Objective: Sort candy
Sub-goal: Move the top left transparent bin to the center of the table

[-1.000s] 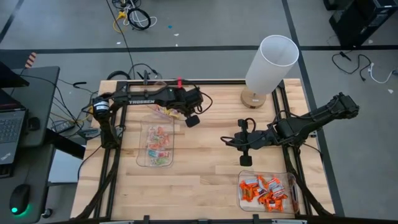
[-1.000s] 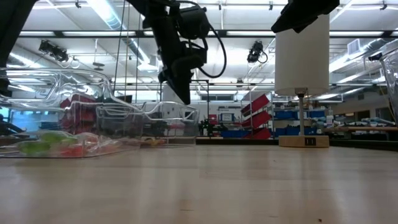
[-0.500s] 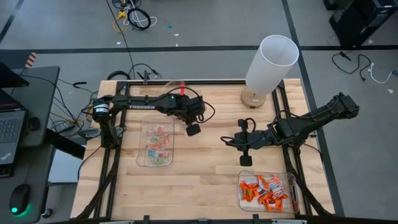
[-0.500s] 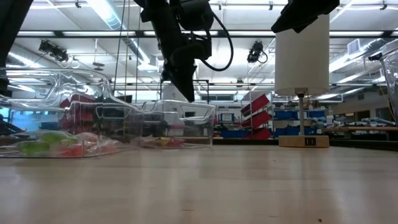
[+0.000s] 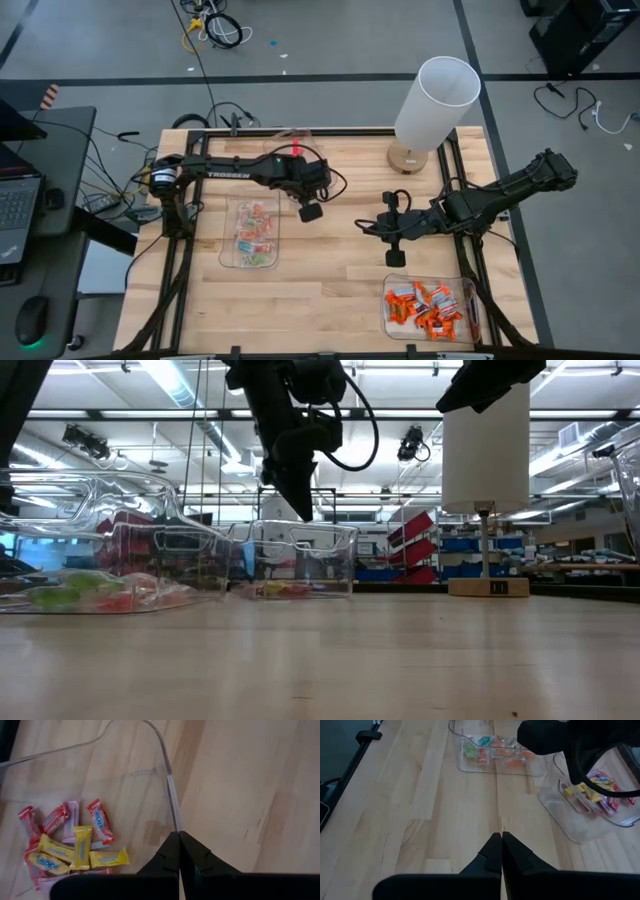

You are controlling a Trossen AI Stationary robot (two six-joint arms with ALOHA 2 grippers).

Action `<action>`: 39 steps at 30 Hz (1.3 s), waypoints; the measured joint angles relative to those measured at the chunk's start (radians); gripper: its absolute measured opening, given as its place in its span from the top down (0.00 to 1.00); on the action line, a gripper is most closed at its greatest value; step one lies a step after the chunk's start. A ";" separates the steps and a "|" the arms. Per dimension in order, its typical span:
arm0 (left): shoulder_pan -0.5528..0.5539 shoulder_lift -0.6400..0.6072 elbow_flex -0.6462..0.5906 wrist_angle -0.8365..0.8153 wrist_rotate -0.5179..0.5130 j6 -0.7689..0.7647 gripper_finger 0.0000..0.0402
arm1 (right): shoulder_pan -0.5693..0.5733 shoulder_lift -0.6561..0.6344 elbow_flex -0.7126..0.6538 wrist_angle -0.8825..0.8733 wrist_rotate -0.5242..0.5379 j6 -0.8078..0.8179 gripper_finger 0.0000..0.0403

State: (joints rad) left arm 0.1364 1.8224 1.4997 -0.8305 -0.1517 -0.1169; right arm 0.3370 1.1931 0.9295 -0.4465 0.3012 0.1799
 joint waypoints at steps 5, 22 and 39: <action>-0.001 0.002 0.049 -0.024 -0.059 0.000 1.00 | 0.000 0.000 0.000 0.000 0.000 0.000 1.00; 0.019 0.001 -0.026 0.031 -0.170 -0.048 1.00 | 0.000 0.000 0.000 0.001 0.000 -0.008 1.00; -0.022 0.000 -0.065 0.050 -0.085 -0.075 1.00 | 0.000 0.000 0.000 0.001 0.000 -0.008 1.00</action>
State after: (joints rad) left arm 0.1147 1.8229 1.4349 -0.7807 -0.2372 -0.1921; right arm 0.3367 1.1931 0.9295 -0.4458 0.3012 0.1722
